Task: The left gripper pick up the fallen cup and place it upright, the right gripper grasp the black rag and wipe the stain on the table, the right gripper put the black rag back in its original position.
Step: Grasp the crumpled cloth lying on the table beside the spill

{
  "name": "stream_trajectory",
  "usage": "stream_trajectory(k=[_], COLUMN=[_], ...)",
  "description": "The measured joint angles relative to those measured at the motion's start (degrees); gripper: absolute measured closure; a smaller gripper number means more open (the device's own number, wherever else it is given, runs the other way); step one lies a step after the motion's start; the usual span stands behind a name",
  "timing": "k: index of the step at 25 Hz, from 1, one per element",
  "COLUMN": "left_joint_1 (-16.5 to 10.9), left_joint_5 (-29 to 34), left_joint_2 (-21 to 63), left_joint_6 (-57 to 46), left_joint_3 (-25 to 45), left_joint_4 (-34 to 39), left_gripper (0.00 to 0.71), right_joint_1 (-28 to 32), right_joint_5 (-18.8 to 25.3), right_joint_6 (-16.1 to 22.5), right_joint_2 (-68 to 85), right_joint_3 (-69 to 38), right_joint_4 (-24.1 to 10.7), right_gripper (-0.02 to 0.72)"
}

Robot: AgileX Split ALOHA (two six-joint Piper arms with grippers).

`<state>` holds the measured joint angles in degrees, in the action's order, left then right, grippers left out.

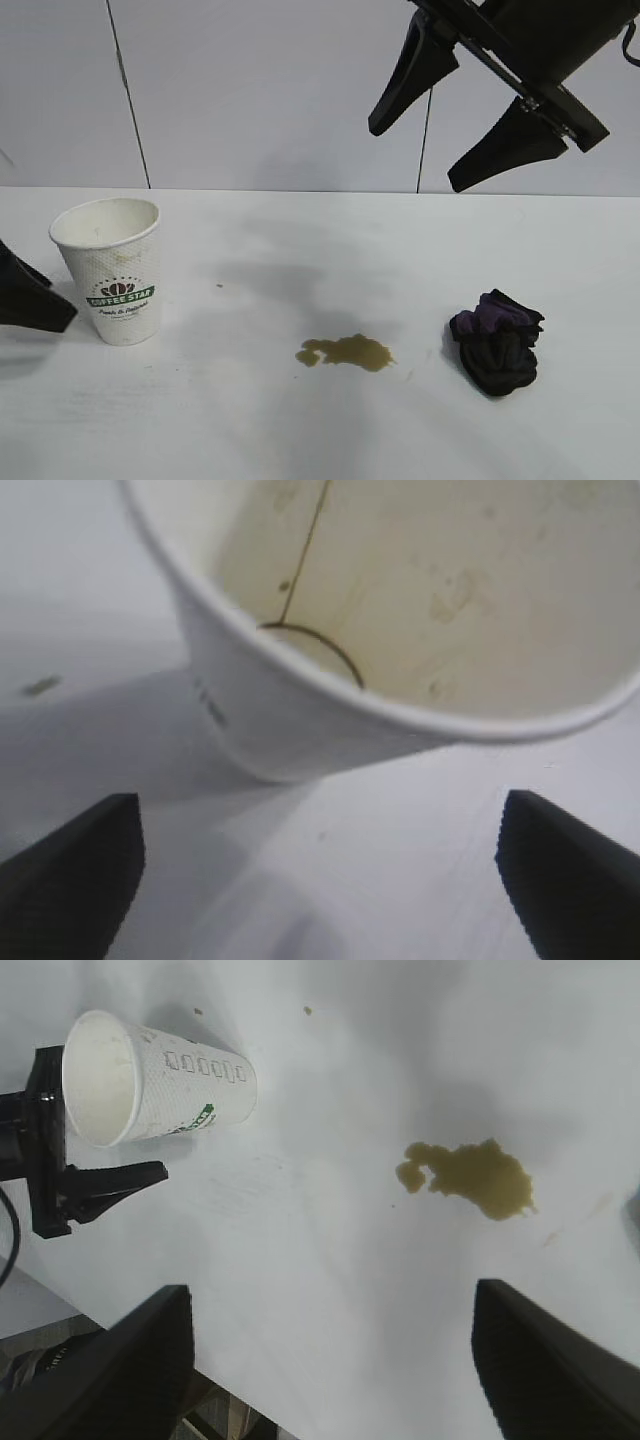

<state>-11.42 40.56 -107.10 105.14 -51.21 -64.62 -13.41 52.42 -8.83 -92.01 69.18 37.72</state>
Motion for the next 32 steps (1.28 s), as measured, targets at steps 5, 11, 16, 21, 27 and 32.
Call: stream_trajectory(k=[5,11,16,21,27,32], left_joint_1=[-5.1,-11.3,-12.3,-9.3,-7.6,-7.6], left_joint_5=[-12.3,-30.2,-43.3,-38.4,-27.1,-19.5], left_joint_2=[11.9,28.0,41.3,51.9,67.0,83.7], left_joint_6=[-15.1,-21.6,-22.4,-22.4,-22.5,-22.6], left_joint_3=[0.2,0.4,0.4,0.4,0.7,0.7], left_joint_4=[4.9,0.2,-10.5,-13.1,-13.0,-12.7], left_gripper=[0.021,0.034,0.046,0.047,0.047,0.047], right_joint_1=[0.0,0.0,0.0,0.0,0.0,0.0], right_joint_5=[-0.1,-1.1,-1.4,-1.4,-1.3,-1.3], right_joint_6=[0.0,0.0,0.0,0.0,0.0,0.0], right_joint_2=[0.0,0.0,0.0,0.0,0.0,0.0], right_joint_3=[0.0,0.0,0.0,0.0,0.0,0.0], right_joint_4=[0.0,0.0,0.0,0.0,0.0,0.0], right_gripper=[0.168,0.168,0.168,0.168,0.168,0.168])
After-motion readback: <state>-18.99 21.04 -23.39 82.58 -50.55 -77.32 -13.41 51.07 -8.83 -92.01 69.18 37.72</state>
